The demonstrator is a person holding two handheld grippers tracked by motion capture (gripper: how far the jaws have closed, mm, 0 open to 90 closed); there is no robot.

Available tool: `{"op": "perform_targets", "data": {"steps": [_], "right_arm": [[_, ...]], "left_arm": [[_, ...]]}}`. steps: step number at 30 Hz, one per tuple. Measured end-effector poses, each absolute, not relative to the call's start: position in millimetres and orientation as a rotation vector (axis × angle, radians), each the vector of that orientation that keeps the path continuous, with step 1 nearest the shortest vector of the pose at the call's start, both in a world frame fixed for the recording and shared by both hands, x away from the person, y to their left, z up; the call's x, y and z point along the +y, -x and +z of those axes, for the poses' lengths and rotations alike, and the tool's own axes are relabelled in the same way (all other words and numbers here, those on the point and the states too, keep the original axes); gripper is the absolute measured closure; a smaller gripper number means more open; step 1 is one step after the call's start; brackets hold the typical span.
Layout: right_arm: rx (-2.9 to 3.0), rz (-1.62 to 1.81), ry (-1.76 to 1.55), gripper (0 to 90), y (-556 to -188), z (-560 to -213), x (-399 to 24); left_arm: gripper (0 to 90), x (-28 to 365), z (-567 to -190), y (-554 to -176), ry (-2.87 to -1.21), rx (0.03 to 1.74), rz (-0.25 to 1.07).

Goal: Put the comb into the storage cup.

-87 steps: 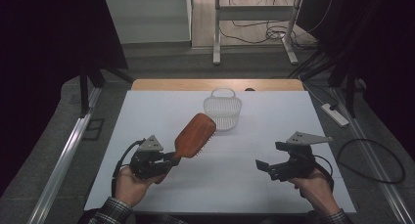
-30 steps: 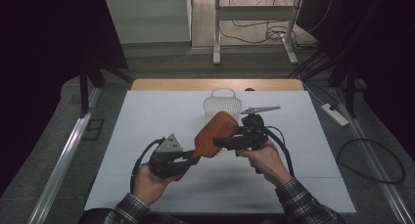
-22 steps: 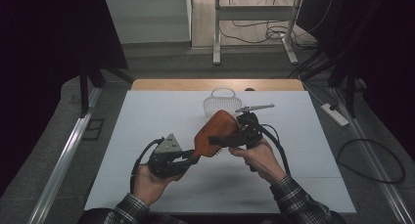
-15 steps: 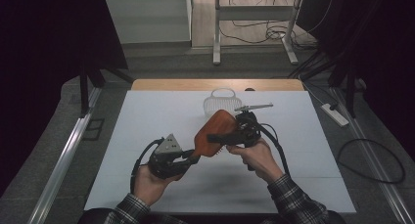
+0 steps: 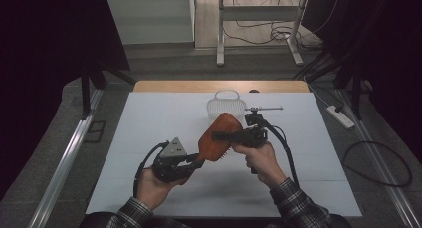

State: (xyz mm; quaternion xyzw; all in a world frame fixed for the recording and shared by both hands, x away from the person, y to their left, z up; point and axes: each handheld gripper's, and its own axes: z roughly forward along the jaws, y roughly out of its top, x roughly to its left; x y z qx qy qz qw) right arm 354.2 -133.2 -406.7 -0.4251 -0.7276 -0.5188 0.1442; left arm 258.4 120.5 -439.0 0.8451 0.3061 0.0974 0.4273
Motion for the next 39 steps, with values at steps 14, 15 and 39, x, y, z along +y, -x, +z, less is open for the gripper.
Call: {"op": "perform_targets", "data": {"steps": [14, 15, 39], "right_arm": [[-2.085, -1.507, 1.143, 54.7, -350, -407, -129], [-2.086, -1.511, 1.141, 54.8, -350, -406, -129], [-2.133, -1.606, 1.133, 54.8, -349, -392, -135]], "left_arm": [[70.9, 118, -444, -262, -2.159, 0.758, 0.245], [70.3, 118, -443, -262, -2.156, 0.756, 0.249], [14.2, 134, -442, -267, -2.104, 0.855, 0.200]]}}
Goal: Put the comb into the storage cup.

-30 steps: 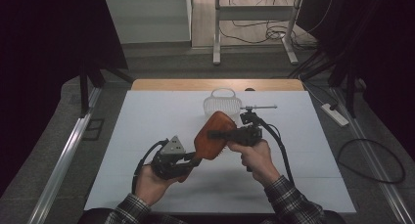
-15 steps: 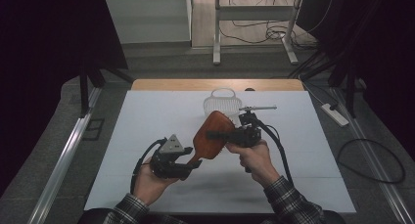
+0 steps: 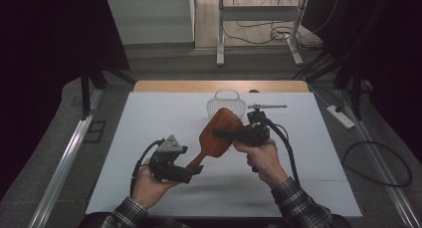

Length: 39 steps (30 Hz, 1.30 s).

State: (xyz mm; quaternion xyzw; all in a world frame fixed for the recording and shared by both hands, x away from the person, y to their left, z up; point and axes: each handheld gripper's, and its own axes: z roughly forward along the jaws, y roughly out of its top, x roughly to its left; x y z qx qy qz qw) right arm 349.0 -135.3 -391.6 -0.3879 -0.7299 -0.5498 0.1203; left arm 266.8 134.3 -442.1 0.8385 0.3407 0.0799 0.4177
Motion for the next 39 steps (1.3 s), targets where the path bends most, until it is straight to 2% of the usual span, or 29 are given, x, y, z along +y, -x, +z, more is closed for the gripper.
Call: {"op": "perform_targets", "data": {"steps": [6, 13, 39], "right_arm": [[-2.140, -1.616, 1.145, 54.9, -351, -389, -138], [-2.153, -1.625, 1.157, 54.9, -355, -386, -140], [-2.181, -1.697, 1.247, 54.8, -377, -371, -147]], "left_arm": [[4.5, 142, -443, -266, -2.105, 0.858, 0.164], [0.0, 151, -445, -263, -2.075, 0.867, 0.155], [0.0, 222, -455, -237, -1.981, 0.955, 0.205]]}}
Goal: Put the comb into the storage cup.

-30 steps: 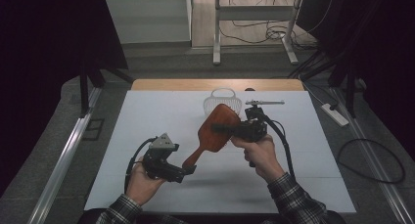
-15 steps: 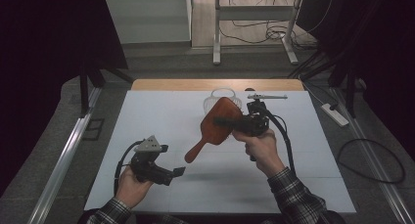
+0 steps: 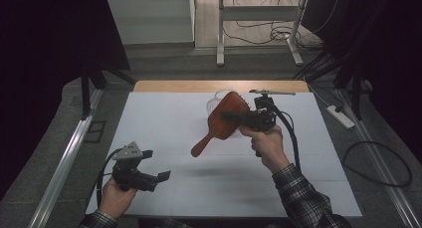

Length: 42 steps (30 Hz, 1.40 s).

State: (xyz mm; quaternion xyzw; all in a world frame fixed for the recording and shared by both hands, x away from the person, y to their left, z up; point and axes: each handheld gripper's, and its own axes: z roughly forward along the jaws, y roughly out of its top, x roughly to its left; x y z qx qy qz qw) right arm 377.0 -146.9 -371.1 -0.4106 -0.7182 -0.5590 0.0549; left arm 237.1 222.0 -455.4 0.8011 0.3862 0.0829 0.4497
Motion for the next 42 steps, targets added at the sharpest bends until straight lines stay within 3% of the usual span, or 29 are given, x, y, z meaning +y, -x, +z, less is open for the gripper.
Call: {"op": "perform_targets", "data": {"steps": [24, 42], "right_arm": [[-2.147, -1.761, 1.349, 54.8, -404, -356, -161], [-2.146, -1.807, 1.455, 54.8, -435, -341, -168]], "left_arm": [[0.0, 256, -470, -208, -2.031, 1.086, 0.267], [0.0, 252, -471, -209, -2.070, 1.101, 0.278]]}}
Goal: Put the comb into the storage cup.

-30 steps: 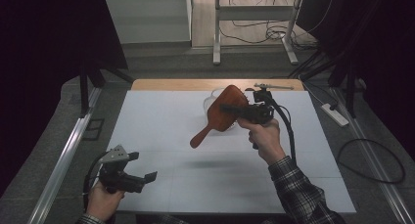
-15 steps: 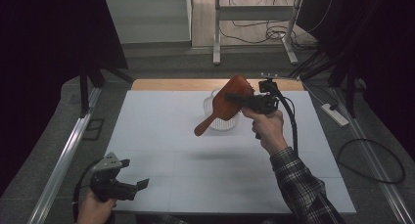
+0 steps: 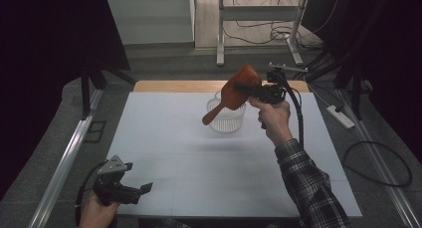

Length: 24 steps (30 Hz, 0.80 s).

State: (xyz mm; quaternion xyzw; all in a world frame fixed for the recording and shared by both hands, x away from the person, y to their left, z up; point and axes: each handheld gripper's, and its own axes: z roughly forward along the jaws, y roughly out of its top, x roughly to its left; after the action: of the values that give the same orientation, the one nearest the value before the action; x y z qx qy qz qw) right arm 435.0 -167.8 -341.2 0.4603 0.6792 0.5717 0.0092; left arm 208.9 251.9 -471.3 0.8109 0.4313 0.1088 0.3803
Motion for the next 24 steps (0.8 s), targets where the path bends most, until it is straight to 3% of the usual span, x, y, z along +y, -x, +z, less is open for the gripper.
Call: {"op": "perform_targets", "data": {"steps": [24], "right_arm": [[2.026, 1.709, -1.491, 54.8, -466, -334, -176]], "left_arm": [[0.0, 250, -472, -210, -2.090, 1.103, 0.272]]}}
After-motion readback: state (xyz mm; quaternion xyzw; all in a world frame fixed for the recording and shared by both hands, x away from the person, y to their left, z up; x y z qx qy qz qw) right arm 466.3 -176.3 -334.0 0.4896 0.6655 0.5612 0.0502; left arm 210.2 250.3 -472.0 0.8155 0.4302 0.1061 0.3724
